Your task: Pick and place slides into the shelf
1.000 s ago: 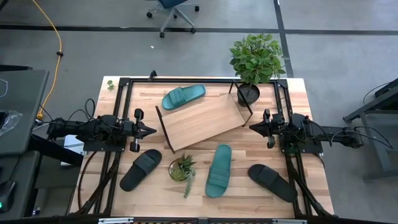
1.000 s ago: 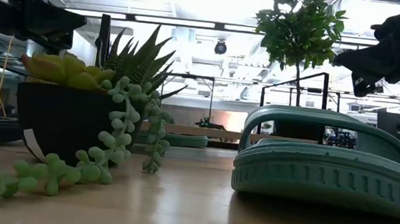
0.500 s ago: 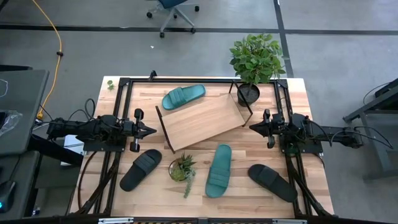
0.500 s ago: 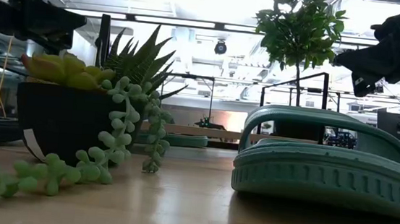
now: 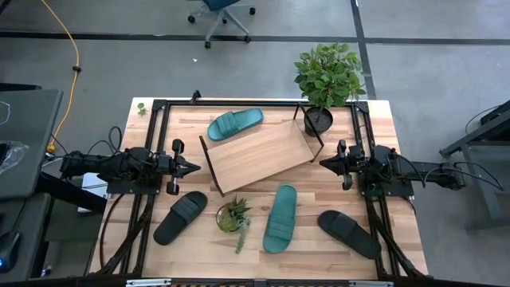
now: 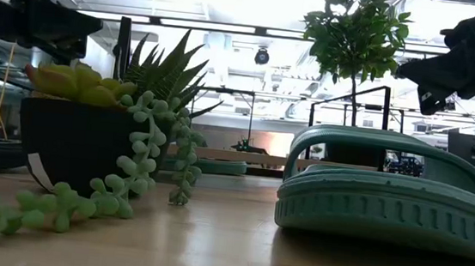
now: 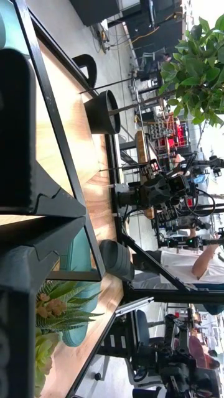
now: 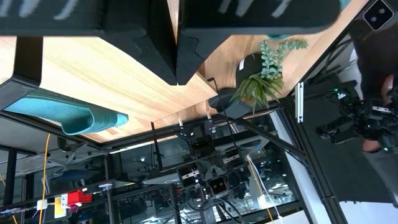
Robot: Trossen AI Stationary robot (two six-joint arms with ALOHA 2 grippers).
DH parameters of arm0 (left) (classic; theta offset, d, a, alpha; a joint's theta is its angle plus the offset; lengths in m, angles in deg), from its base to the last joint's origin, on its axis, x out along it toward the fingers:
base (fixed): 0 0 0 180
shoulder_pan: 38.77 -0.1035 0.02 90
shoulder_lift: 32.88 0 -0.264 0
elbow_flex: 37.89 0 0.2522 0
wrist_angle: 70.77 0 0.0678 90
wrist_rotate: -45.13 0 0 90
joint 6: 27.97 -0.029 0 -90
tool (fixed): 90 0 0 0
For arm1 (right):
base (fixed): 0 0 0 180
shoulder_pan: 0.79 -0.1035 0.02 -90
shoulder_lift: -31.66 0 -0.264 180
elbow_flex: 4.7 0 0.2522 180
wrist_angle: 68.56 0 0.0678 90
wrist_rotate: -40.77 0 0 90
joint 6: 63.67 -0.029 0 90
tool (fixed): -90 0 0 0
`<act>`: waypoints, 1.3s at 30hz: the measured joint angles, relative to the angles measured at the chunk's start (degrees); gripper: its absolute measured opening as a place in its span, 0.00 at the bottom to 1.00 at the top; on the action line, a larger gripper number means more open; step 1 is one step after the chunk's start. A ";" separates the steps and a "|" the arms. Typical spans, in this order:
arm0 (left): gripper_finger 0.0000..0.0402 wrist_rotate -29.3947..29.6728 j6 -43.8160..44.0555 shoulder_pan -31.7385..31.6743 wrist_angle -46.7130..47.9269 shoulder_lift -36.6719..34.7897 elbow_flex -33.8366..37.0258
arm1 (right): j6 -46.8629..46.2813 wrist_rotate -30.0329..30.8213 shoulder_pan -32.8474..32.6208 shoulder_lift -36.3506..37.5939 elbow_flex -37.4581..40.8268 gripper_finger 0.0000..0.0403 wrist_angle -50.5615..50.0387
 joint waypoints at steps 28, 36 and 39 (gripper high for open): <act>0.00 1.96 0.12 0.00 -0.35 -0.02 0.00 | 0.01 0.00 -0.01 -0.01 -0.01 0.00 0.02; 0.00 1.57 3.03 0.00 -0.35 -0.02 0.00 | 1.21 0.00 -0.01 -0.02 0.00 0.00 0.00; 0.00 1.43 9.03 0.00 -1.23 0.01 0.00 | 2.79 0.00 0.00 0.00 0.00 0.00 0.00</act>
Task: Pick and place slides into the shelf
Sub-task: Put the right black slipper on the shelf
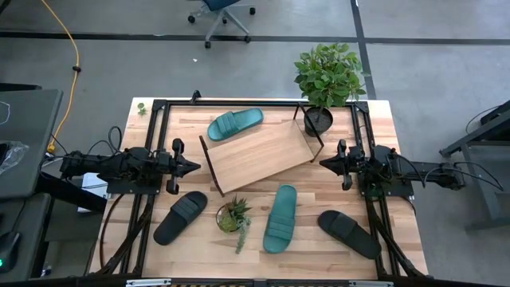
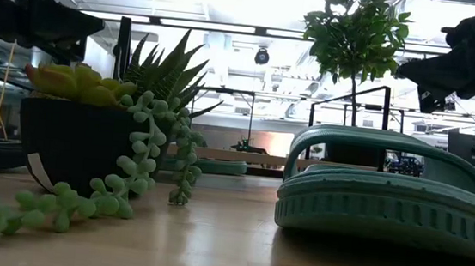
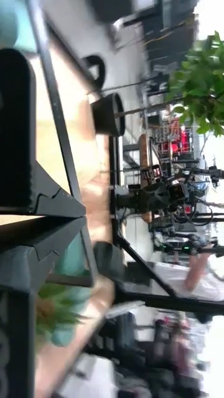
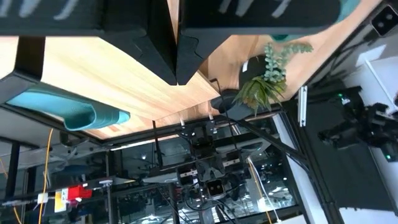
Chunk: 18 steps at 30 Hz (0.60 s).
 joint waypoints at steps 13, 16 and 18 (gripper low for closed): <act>0.00 -0.34 22.71 0.00 -0.92 -0.01 0.00 | -45.49 4.12 0.01 0.00 0.00 0.00 -0.17; 0.00 -0.34 24.95 0.00 -0.93 -0.01 0.00 | -50.66 4.33 0.00 0.00 -0.02 0.00 -0.15; 0.00 -0.34 25.05 0.00 -0.93 -0.01 0.00 | -52.89 4.33 0.01 0.00 0.00 0.00 -0.15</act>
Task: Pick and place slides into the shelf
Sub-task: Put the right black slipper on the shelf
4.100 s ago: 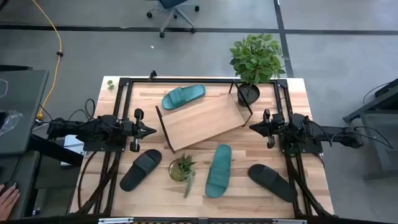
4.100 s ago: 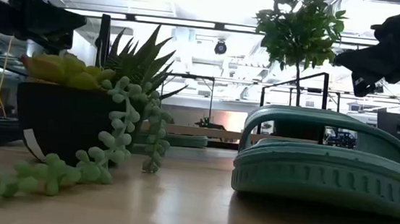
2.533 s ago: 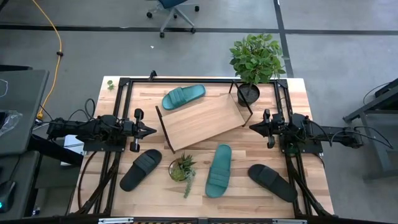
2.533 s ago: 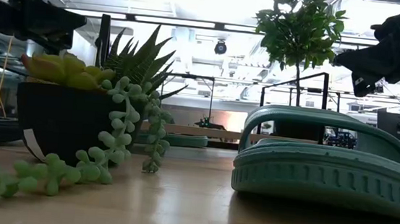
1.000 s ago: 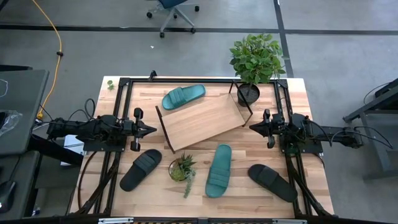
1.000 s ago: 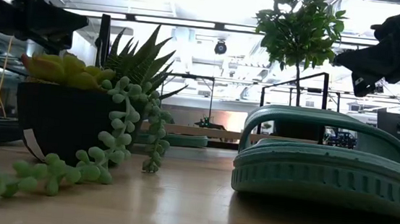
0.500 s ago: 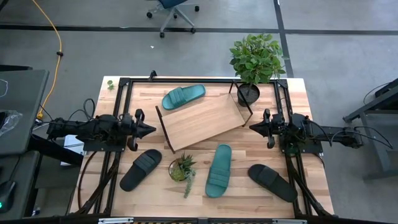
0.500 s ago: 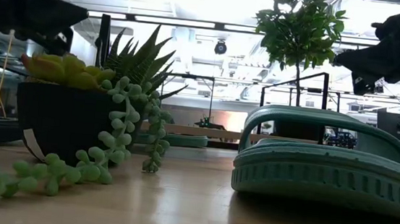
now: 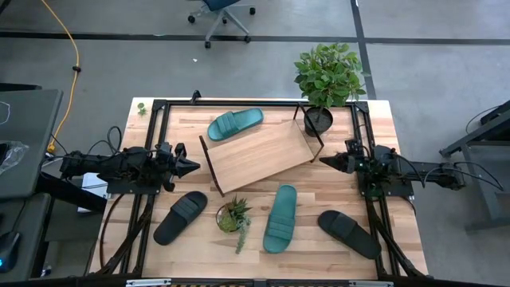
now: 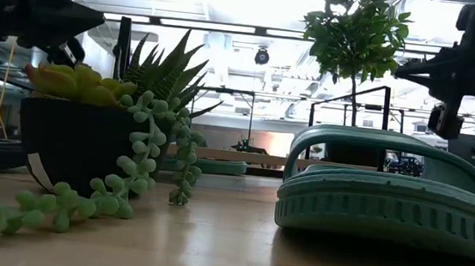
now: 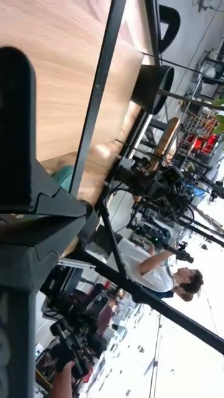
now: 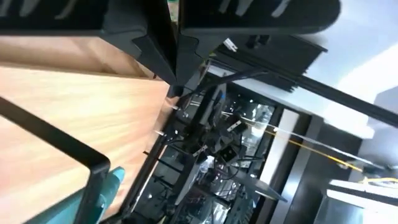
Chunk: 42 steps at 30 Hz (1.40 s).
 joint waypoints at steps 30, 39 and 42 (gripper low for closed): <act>0.00 11.42 -16.83 -0.01 -3.67 0.77 -12.89 | 21.60 10.99 0.00 -0.88 -22.41 0.00 3.08; 0.00 15.92 -17.11 0.00 16.39 5.48 -26.94 | 20.96 9.34 0.00 -14.85 -47.55 0.00 -42.20; 0.00 14.88 -17.03 -0.01 20.45 8.19 -30.77 | 17.34 4.25 0.00 -19.38 -50.32 0.00 -50.22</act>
